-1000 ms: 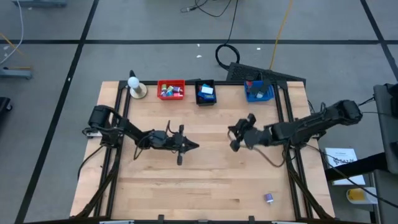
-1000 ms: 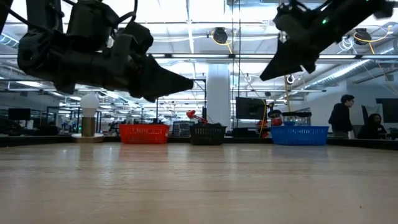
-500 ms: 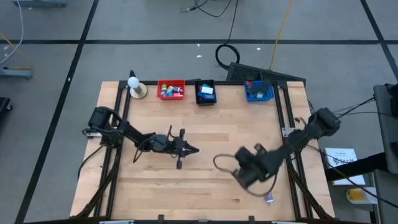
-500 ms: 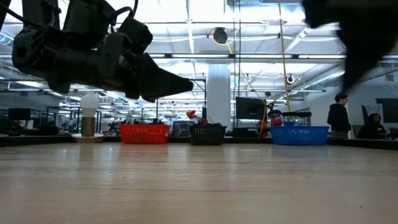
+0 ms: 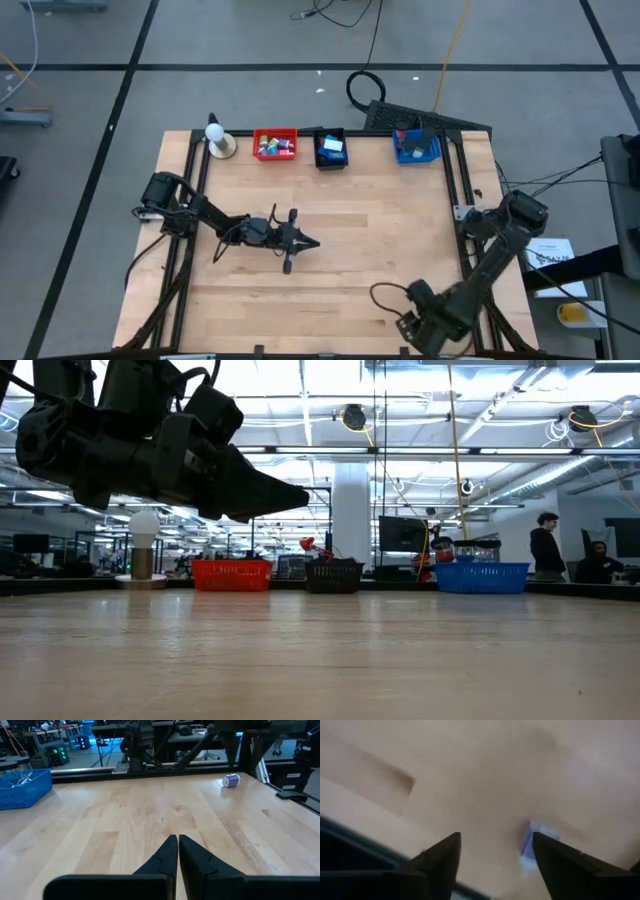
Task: Pick & Place Office items
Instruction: Put the purple charger adapter into the red bin
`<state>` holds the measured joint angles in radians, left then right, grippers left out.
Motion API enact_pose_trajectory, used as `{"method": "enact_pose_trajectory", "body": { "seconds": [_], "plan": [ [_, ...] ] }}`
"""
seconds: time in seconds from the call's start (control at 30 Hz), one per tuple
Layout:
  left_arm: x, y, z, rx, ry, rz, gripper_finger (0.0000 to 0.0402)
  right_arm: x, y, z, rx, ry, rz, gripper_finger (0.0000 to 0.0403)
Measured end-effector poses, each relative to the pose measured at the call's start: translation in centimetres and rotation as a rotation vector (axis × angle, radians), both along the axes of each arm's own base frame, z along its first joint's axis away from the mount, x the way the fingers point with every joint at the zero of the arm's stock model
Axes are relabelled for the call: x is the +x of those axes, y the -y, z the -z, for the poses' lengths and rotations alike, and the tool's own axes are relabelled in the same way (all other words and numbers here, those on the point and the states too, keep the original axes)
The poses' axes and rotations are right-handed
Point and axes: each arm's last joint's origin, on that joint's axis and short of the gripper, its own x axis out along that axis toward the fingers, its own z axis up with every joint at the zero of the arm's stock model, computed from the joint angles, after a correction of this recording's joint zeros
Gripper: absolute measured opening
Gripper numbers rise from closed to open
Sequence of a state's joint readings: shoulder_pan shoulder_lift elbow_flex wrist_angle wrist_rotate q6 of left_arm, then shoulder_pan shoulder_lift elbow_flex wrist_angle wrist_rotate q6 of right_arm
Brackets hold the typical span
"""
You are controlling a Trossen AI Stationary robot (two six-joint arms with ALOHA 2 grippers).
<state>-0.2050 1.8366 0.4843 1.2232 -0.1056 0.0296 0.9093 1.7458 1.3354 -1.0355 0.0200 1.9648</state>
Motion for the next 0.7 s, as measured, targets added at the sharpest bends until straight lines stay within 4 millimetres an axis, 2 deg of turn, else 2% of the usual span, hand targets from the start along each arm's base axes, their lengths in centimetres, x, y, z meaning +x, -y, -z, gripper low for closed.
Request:
{"method": "enact_pose_trajectory", "body": {
  "seconds": [0.1, 0.2, 0.4, 0.57, 0.7],
  "plan": [
    [0.0, 0.0, 0.0, 0.01, 0.001, 0.001, 0.0024, -1.3, -1.2, 0.1, 0.016, 0.004, 0.06, 0.0264],
    [0.0, 0.0, 0.0, 0.013, 0.0, 0.001, 0.0024, -2.5, -1.8, 0.5, -0.006, -0.036, 0.099, 0.0271],
    [0.0, 0.0, 0.1, 0.012, -0.006, 0.0, 0.0024, -2.8, -2.4, 1.6, -0.043, -0.065, 0.116, 0.0247],
    [0.0, 0.0, 0.2, 0.013, -0.017, 0.0, 0.0024, -2.9, -2.6, 3.5, -0.045, -0.153, 0.121, 0.0231],
    [0.0, 0.0, 0.2, 0.011, -0.02, -0.001, 0.0024, -2.9, -2.4, 4.5, -0.038, -0.112, 0.121, 0.0227]
  ]
}}
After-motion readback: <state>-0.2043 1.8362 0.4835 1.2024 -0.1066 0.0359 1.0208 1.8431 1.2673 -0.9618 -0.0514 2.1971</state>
